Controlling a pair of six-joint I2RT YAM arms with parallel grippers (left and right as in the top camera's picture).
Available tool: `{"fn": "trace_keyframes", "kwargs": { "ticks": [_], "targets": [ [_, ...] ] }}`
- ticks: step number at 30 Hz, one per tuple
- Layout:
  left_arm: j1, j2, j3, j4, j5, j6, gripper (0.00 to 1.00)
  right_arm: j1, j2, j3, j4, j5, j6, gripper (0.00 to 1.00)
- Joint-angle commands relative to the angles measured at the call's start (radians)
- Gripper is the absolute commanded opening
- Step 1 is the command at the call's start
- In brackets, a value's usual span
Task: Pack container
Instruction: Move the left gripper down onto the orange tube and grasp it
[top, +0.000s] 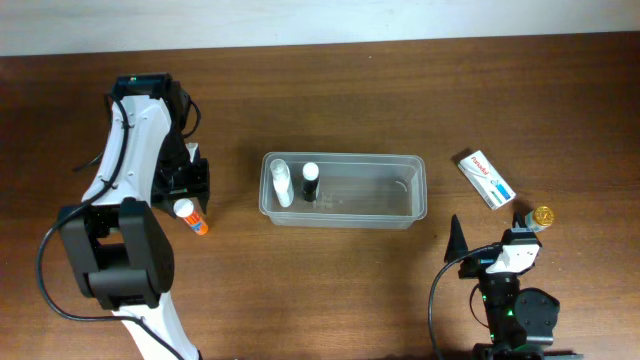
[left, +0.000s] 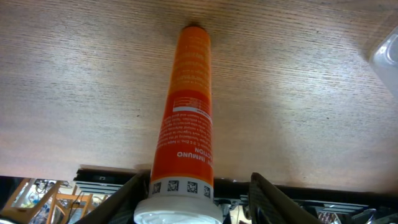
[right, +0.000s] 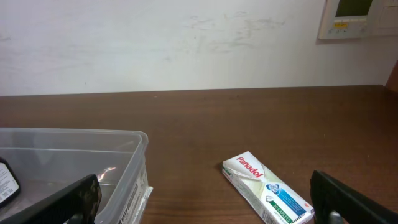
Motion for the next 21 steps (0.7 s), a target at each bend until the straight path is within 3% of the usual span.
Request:
{"fn": "trace_keyframes", "kwargs": {
  "ticks": [1, 21],
  "targets": [
    [0.003, -0.018, -0.006, -0.002, 0.01, 0.008, 0.53, 0.002, -0.003, -0.005, -0.006, 0.005, 0.007, 0.98],
    [0.003, -0.018, -0.066, 0.0, -0.042, 0.004, 0.54, 0.002, -0.003, -0.005, -0.006, 0.005, 0.007, 0.98]
  ]
}}
